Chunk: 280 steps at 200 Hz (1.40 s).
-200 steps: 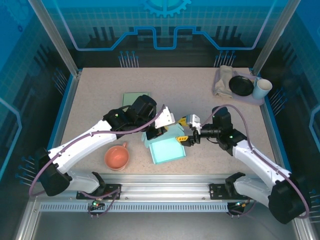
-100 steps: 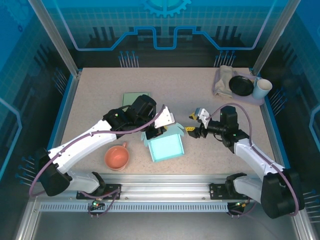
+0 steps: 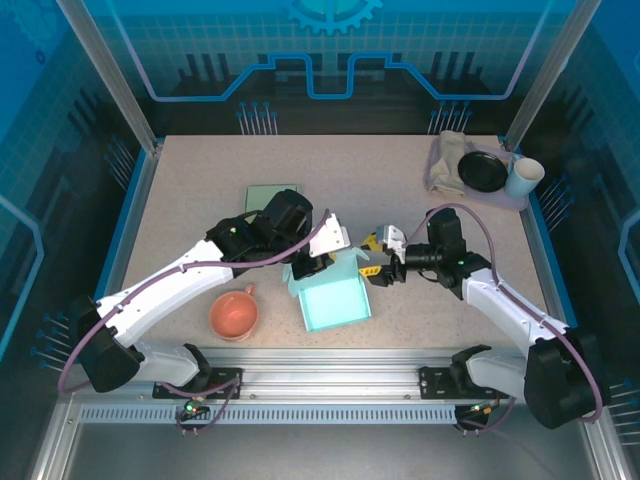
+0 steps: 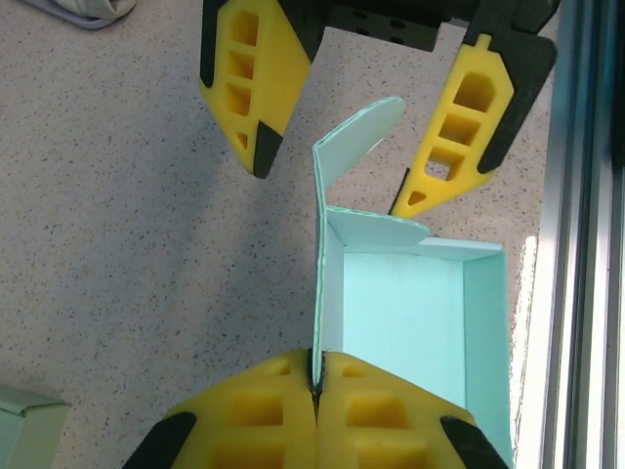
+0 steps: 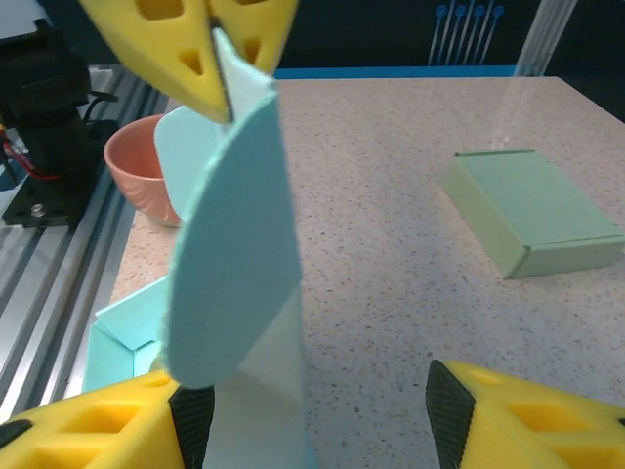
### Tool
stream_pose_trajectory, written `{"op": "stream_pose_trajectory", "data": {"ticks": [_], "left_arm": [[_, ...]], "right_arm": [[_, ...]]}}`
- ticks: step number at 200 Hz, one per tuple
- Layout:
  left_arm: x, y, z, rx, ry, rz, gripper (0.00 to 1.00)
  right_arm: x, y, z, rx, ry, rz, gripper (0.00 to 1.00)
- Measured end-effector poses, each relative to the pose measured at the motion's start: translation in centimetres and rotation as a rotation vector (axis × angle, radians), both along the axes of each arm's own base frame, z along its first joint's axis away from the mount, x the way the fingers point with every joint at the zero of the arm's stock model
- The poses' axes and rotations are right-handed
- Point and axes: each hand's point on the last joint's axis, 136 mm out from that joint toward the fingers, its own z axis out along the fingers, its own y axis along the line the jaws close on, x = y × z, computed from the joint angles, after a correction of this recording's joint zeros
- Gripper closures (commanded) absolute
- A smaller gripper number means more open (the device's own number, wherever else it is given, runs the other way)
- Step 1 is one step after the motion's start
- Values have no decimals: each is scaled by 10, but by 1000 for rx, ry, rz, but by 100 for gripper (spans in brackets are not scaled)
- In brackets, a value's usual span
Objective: Fold the paper box
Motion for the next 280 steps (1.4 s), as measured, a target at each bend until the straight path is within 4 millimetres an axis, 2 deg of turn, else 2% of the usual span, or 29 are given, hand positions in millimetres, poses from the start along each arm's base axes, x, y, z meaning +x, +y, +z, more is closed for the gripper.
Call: {"op": "stream_pose_trajectory", "data": {"ticks": [32,75,99,128,147,175,221,249,280], "left_arm": [[-2,-2,1,-10,8,-12,100],[-9,-8,6,-51,26,-47,100],[-10,-9,6,-62,24,-54,100],[-4,-6,4,-42,-1,-24,100],[2,-1,1,-16,-18,4,100],[8,2,-3,10,-33,30,100],[11,4,-4,29,-52,36,100],[12,4,-6,37,-54,33,100],[13,3,-9,42,-49,32,100]], "right_arm": [[-10,6,0,-5,4,45,39],[-20,13,-2,-17,3,87,46],[-20,13,0,-16,-4,94,37],[-22,11,3,-20,-19,87,37],[-15,5,11,-22,-60,43,36],[8,-15,20,-30,-125,-90,36],[40,-38,1,-70,-93,-242,36],[37,-34,-22,-85,-9,-202,37],[25,-24,-21,-64,3,-128,37]]}}
